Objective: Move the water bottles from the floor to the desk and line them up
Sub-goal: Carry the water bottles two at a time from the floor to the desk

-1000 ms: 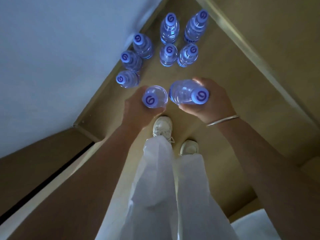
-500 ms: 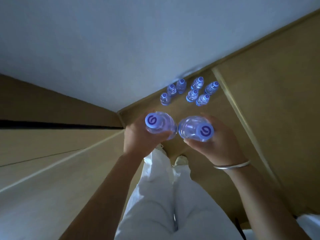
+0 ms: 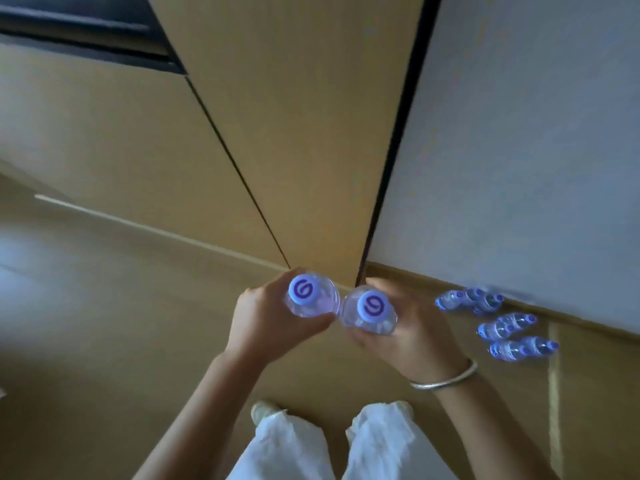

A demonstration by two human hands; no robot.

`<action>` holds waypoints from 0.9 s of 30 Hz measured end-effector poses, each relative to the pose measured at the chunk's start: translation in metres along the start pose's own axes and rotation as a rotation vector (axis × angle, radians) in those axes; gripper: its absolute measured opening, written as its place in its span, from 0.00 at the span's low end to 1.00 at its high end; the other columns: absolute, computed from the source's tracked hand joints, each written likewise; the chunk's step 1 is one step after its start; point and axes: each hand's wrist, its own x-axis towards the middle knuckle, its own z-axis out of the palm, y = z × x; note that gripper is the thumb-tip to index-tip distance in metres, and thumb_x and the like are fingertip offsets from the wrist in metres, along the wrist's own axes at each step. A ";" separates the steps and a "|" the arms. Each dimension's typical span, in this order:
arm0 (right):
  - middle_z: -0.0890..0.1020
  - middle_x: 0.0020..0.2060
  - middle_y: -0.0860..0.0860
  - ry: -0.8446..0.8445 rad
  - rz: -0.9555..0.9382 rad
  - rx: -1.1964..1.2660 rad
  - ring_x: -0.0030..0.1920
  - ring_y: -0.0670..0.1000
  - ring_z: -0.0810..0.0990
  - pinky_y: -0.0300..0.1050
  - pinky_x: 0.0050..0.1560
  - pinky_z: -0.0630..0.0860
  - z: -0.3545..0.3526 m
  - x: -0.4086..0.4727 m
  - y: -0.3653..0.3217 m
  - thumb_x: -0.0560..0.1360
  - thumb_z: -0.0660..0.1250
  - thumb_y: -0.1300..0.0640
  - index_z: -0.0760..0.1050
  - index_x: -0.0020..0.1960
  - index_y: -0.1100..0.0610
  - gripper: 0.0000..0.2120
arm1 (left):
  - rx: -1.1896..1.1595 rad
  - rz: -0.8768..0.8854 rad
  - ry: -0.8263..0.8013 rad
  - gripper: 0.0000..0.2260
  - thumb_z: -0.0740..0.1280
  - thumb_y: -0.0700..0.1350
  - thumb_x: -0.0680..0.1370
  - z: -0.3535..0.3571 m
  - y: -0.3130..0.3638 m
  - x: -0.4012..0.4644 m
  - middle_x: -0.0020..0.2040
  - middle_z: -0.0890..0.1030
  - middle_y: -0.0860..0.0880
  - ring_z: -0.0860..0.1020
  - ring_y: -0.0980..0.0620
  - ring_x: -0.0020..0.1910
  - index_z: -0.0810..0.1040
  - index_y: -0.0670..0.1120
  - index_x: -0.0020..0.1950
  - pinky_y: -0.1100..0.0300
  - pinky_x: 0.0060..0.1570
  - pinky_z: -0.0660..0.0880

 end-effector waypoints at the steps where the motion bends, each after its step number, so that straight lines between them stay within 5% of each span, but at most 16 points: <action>1: 0.79 0.48 0.44 -0.023 -0.034 0.011 0.47 0.42 0.77 0.43 0.53 0.76 0.017 0.008 -0.018 0.63 0.68 0.30 0.77 0.58 0.55 0.34 | -0.026 -0.039 0.043 0.13 0.75 0.60 0.58 -0.023 -0.016 -0.007 0.36 0.78 0.68 0.77 0.66 0.38 0.74 0.64 0.37 0.76 0.37 0.68; 5: 0.81 0.50 0.46 -0.197 -0.125 -0.055 0.52 0.46 0.79 0.36 0.53 0.71 0.080 0.038 -0.103 0.59 0.75 0.38 0.74 0.63 0.55 0.37 | -0.089 -0.155 0.227 0.20 0.68 0.62 0.53 -0.110 -0.085 -0.040 0.37 0.76 0.72 0.75 0.69 0.40 0.71 0.71 0.43 0.78 0.36 0.67; 8: 0.81 0.49 0.46 -0.350 -0.167 -0.101 0.52 0.50 0.80 0.41 0.54 0.73 0.130 0.055 -0.162 0.62 0.78 0.47 0.74 0.61 0.50 0.30 | -0.095 -0.248 0.322 0.17 0.70 0.57 0.56 -0.167 -0.134 -0.070 0.36 0.77 0.66 0.75 0.61 0.38 0.72 0.69 0.42 0.72 0.33 0.69; 13: 0.82 0.44 0.45 -0.470 -0.334 -0.079 0.47 0.52 0.80 0.51 0.51 0.77 0.212 0.074 -0.243 0.55 0.70 0.34 0.74 0.54 0.47 0.32 | -0.012 -0.426 0.485 0.11 0.68 0.60 0.57 -0.236 -0.206 -0.118 0.32 0.75 0.63 0.71 0.59 0.32 0.72 0.66 0.37 0.68 0.31 0.65; 18: 0.80 0.42 0.43 -0.601 -0.503 -0.169 0.45 0.49 0.79 0.42 0.48 0.74 0.279 0.099 -0.306 0.57 0.73 0.36 0.75 0.55 0.48 0.30 | 0.020 -0.605 0.588 0.12 0.67 0.64 0.55 -0.278 -0.262 -0.148 0.32 0.76 0.66 0.74 0.63 0.32 0.69 0.72 0.36 0.71 0.31 0.62; 21: 0.79 0.41 0.41 -0.670 -0.586 -0.184 0.44 0.47 0.77 0.36 0.45 0.72 0.313 0.121 -0.335 0.54 0.64 0.30 0.76 0.53 0.47 0.33 | 0.059 -0.668 0.607 0.16 0.66 0.63 0.56 -0.300 -0.284 -0.146 0.31 0.77 0.61 0.75 0.58 0.35 0.71 0.66 0.42 0.72 0.31 0.62; 27: 0.74 0.34 0.35 -0.792 -0.694 -0.247 0.40 0.42 0.74 0.25 0.39 0.66 0.373 0.191 -0.395 0.60 0.76 0.41 0.69 0.44 0.40 0.19 | 0.021 -0.760 0.655 0.12 0.67 0.64 0.55 -0.346 -0.341 -0.104 0.33 0.79 0.60 0.77 0.57 0.36 0.71 0.66 0.35 0.69 0.33 0.66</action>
